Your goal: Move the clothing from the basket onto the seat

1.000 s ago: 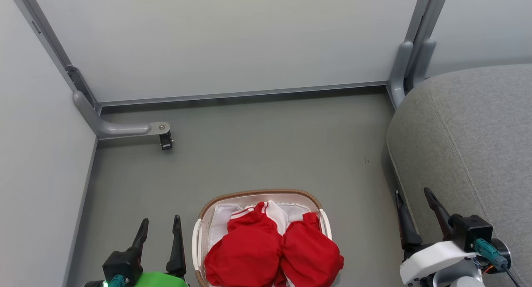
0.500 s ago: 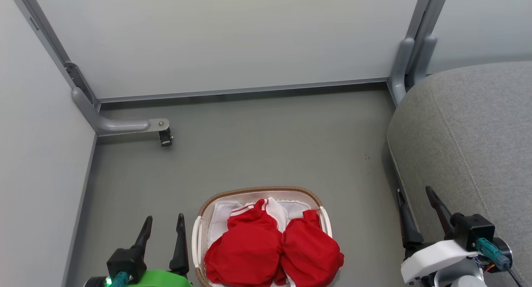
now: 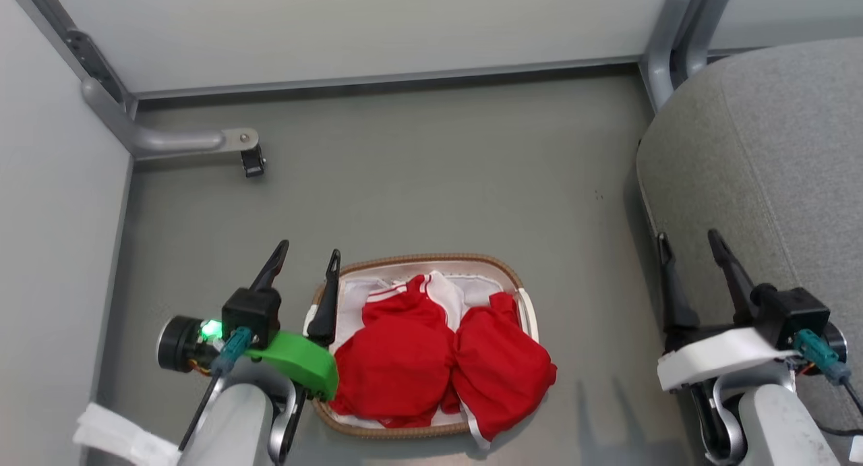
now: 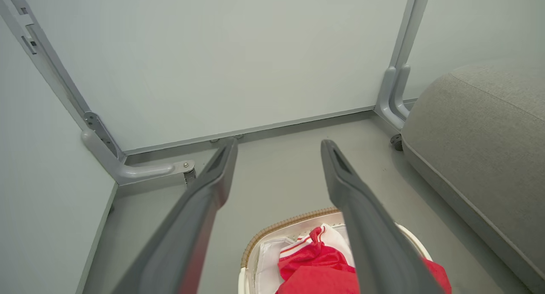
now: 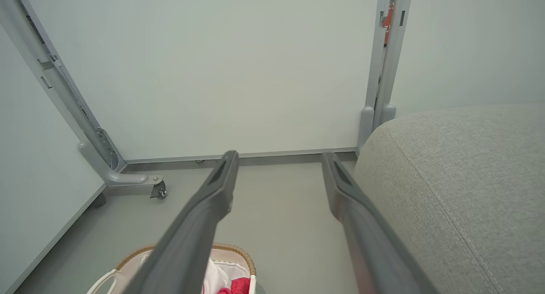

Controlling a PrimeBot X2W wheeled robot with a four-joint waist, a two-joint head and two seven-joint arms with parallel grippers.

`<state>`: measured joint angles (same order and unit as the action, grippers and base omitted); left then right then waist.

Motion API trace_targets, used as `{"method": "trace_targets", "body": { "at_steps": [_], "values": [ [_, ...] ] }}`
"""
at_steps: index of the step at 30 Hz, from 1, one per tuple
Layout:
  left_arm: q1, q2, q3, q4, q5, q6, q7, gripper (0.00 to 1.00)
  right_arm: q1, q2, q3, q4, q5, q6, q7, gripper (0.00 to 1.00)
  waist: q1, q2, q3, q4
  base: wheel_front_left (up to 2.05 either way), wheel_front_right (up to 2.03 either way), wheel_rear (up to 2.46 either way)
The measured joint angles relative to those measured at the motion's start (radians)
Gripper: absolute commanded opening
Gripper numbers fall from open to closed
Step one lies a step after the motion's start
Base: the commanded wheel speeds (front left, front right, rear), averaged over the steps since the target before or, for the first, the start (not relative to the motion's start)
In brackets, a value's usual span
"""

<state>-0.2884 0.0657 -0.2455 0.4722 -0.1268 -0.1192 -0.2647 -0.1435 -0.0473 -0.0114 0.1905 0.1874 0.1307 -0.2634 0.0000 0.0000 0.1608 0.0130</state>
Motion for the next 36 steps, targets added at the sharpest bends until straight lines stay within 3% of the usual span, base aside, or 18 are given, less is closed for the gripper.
{"method": "trace_targets", "body": {
  "at_steps": [10, 17, 28, 36],
  "values": [
    [-0.248, 0.013, -0.127, 0.318, 0.021, -0.01, 0.002, 1.0, -0.154, -0.001, -0.032, -0.051, 0.011, 0.0, 0.0, 1.0, 0.0001, 0.0, 0.205, -0.031, 0.0, 0.0, 0.0],
    [-0.374, 0.018, -0.32, 0.486, -0.021, -0.01, 0.029, 1.0, -0.239, -0.001, -0.032, -0.076, 0.034, 0.0, 0.0, 1.0, 0.0001, 0.0, 0.367, -0.061, 0.0, 0.0, 0.0],
    [-0.505, 0.022, -0.574, 0.595, -0.163, -0.012, 0.088, 1.0, -0.305, -0.002, -0.034, -0.111, 0.071, 0.0, 0.0, 1.0, 0.0002, 0.0, 0.581, -0.115, 0.0, 0.0, 0.0],
    [-0.571, 0.043, -0.7, 0.635, -0.197, -0.012, 0.088, 1.0, -0.327, -0.002, -0.019, -0.121, 0.095, 0.0, 0.0, 1.0, 0.0001, 0.0, 0.679, -0.155, 0.0, 0.0, 0.0]
  ]
}}
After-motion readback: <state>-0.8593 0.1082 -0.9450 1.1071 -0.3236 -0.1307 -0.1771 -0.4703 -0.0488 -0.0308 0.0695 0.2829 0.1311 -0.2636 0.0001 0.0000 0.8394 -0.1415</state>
